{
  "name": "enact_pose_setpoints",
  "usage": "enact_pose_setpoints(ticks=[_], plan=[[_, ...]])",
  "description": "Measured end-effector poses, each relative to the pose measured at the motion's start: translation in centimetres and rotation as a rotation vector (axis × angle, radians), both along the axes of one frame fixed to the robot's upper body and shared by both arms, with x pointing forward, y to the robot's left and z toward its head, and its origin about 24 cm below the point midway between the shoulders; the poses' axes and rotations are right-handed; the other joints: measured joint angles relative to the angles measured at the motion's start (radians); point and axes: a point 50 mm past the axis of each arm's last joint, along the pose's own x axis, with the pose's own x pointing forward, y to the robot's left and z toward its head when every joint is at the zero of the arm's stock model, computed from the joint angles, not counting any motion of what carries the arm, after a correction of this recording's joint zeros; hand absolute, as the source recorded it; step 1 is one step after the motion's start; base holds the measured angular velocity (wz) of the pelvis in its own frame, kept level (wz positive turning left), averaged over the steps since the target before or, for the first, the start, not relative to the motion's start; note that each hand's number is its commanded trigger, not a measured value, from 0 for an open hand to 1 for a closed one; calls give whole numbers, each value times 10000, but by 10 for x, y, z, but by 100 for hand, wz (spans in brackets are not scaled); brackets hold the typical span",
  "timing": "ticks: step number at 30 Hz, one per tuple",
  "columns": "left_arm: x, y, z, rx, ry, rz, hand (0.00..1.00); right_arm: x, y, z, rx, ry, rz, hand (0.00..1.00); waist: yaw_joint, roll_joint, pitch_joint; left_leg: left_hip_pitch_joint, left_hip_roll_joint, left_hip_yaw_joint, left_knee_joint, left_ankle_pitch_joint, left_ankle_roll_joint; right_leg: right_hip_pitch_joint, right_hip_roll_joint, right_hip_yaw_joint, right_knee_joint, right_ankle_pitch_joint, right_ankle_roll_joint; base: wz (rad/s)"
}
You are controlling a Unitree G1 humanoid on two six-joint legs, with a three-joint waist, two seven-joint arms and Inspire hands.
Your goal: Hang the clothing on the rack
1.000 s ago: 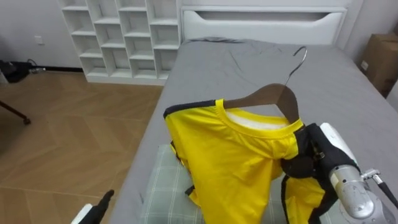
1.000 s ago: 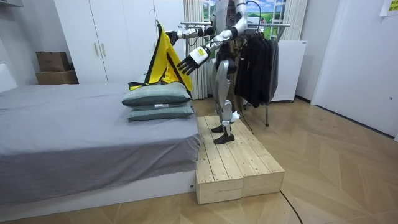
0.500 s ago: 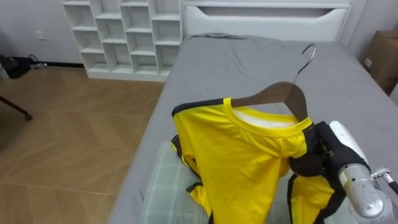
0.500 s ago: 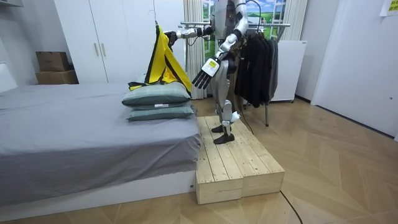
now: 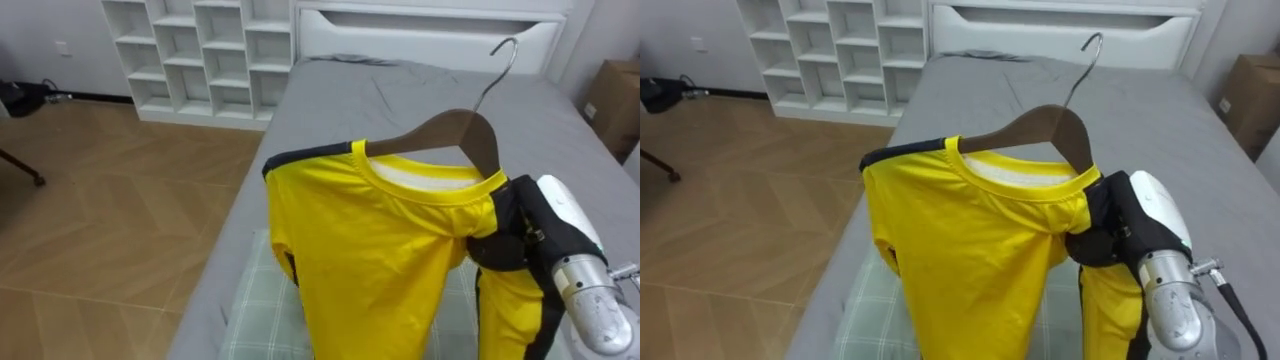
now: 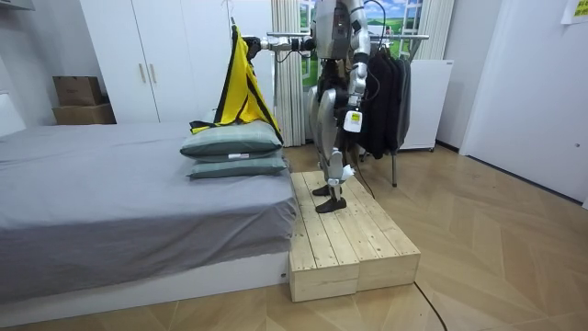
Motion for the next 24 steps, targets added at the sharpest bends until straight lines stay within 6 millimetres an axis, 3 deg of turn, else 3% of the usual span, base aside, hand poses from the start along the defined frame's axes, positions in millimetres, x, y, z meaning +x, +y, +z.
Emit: enact_pose_setpoints(ticks=[3,9,24], plan=[[-21,-2,-2,-124,997,289,0,-2,0,-1,-1,38,-4,100,156,-115,55,-12,-3,9,40,-3,2,12,-11,-3,4,-1,2,0],[-27,-6,-3,-243,1316,415,0,-3,4,7,-16,-308,195,100,258,-124,54,-109,-23,-2,86,-2,5,-13,-39,-2,-1,-30,35,0],[-1,-13,-6,-147,648,-37,0,-8,5,6,-54,-348,230,100,125,-172,30,-275,-145,-189,408,-73,118,-16,-159,-91,72,-113,48,3]])
